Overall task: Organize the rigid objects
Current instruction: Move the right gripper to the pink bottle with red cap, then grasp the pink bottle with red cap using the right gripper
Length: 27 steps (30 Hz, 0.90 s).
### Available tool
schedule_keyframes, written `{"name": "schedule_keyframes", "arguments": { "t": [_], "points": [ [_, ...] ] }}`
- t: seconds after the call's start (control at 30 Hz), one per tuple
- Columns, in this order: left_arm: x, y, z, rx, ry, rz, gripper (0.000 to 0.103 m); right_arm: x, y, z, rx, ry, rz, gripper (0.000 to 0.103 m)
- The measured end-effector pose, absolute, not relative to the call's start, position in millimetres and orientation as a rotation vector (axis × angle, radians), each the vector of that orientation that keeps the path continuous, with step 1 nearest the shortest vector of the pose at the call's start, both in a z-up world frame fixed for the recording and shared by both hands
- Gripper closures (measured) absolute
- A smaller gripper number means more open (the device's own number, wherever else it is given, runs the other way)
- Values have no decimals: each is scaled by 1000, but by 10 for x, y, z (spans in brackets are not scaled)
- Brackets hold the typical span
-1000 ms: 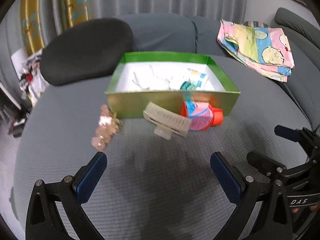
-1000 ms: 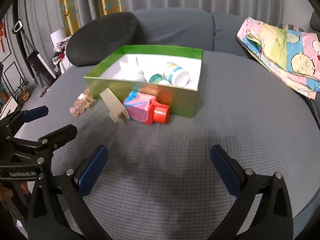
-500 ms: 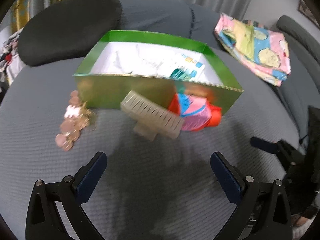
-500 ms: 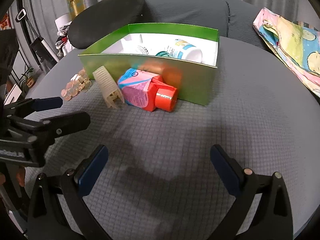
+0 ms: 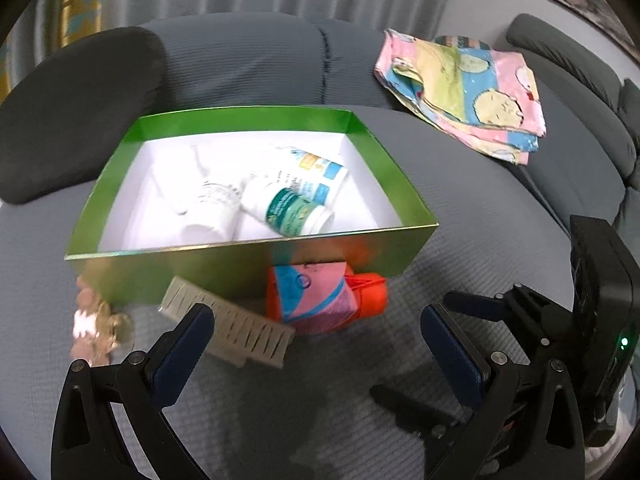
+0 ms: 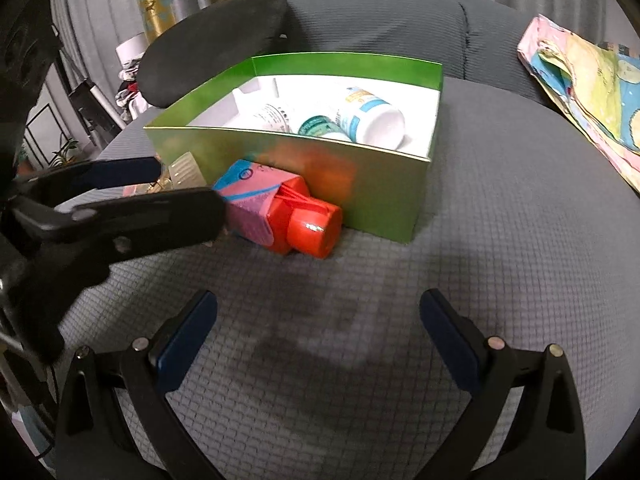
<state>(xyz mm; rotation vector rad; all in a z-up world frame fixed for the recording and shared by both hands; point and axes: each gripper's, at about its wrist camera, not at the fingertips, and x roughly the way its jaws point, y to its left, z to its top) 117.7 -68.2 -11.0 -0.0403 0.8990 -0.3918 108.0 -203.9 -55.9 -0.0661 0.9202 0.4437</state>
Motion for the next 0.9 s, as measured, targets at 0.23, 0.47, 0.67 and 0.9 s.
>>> {"name": "schedule_keyframes", "arguments": {
  "t": [0.23,0.47,0.67,0.9],
  "points": [
    [1324,-788,-172,-33,937,-465,0,1152,-1977,-607,-56,906,524,2],
    [1472,-834,-297,-45,999,-486,0,1244,-1896,-665,-21,916,579,2],
    [1529,-916,-356,-9,1040,-524,1,1319,-1869,-711,32,935,622,2],
    [1517,-939,-360,-13,1046,-543,2,1299,-1841,-687,113,929,700,2]
  ]
}}
